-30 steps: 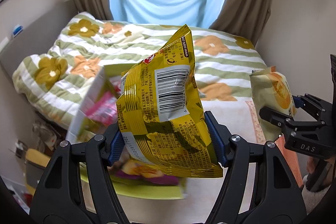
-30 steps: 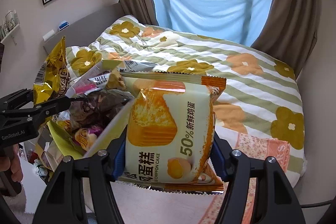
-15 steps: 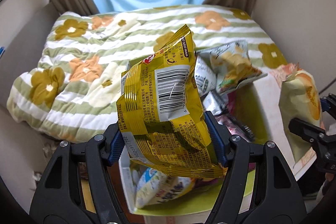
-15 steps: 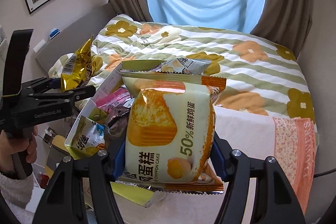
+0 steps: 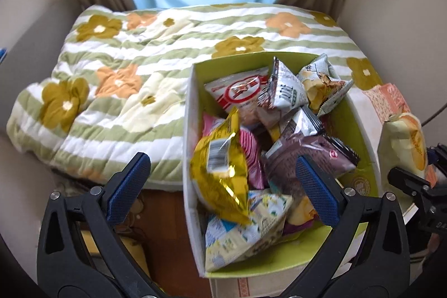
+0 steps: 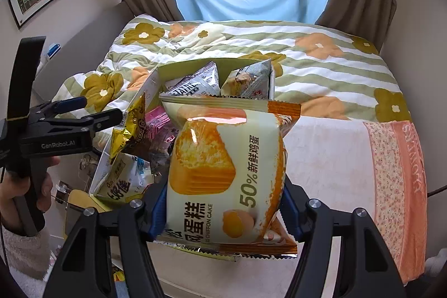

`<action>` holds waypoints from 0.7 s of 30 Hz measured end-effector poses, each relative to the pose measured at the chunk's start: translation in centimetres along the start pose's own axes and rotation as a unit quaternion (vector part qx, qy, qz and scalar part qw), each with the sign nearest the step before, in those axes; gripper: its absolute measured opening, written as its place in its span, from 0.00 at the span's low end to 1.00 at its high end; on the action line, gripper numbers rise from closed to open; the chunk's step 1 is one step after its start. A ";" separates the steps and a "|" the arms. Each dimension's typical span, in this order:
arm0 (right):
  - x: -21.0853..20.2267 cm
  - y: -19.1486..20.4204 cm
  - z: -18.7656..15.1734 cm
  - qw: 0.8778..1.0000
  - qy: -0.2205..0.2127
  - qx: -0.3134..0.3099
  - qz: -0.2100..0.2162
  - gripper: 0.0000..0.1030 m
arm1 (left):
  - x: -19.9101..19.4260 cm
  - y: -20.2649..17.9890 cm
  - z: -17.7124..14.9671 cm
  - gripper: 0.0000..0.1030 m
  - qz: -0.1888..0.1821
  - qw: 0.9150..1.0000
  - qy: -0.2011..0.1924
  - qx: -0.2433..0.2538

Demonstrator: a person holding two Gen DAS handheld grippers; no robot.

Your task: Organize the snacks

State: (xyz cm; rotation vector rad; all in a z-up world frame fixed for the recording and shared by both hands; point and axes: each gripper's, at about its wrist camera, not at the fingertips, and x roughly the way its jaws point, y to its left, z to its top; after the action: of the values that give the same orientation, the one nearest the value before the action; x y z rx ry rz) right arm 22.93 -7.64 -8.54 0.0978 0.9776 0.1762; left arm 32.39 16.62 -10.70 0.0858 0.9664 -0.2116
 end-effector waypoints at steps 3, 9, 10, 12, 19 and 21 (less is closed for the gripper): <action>0.5 0.4 -0.2 1.000 0.004 0.001 0.009 0.61 | -1.0 1.1 -1.1 1.00 -0.008 1.000 -0.003 -0.025; 0.8 1.1 0.4 1.000 -0.006 0.011 0.012 0.61 | -2.5 1.4 -1.7 1.00 0.000 0.999 -0.016 -0.038; 0.9 1.4 0.4 1.000 -0.005 0.016 0.017 0.62 | -2.7 1.4 -1.8 1.00 -0.001 0.999 -0.018 -0.039; 1.1 1.6 0.4 0.999 -0.004 0.022 0.037 0.68 | -3.0 1.4 -2.1 1.00 0.001 0.999 -0.021 -0.038; 0.3 1.6 -1.5 1.000 -0.026 0.016 -0.009 1.00 | -2.2 1.1 -4.2 1.00 0.004 0.999 -0.008 -0.035; 0.2 1.5 -2.2 1.000 -0.024 0.013 -0.015 1.00 | -2.1 0.8 -4.6 1.00 0.002 0.999 -0.006 -0.033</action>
State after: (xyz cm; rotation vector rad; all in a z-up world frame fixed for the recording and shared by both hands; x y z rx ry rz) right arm 21.06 -6.12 -9.62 0.1115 0.9342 0.1326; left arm 27.66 18.42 -11.56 0.0257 0.9594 -0.1758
